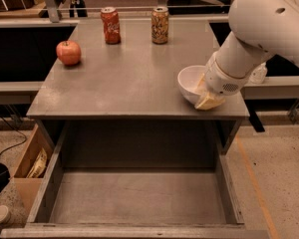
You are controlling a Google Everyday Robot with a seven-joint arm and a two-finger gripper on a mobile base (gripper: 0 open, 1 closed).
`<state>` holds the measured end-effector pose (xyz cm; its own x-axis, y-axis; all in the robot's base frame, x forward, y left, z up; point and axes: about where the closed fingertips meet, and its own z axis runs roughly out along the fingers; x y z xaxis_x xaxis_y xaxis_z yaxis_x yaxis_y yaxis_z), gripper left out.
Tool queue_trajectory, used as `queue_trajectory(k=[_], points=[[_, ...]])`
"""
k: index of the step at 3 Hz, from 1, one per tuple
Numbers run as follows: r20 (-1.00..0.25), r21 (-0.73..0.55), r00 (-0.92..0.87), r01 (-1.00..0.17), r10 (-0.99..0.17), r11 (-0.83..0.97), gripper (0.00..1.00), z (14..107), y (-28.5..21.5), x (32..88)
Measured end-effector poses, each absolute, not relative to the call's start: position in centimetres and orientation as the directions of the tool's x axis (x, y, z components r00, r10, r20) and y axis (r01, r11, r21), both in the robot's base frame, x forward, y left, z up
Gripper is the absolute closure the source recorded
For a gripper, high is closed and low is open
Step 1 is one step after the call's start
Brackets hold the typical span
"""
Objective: Move white bowl near apple
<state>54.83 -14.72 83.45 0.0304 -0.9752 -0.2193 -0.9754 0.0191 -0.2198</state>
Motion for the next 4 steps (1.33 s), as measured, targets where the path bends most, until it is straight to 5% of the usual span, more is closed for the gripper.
queue_trajectory(k=[4], points=[[-0.147, -0.34, 0.031, -0.94, -0.989, 0.021, 1.0, 89.9, -16.0, 56.0]])
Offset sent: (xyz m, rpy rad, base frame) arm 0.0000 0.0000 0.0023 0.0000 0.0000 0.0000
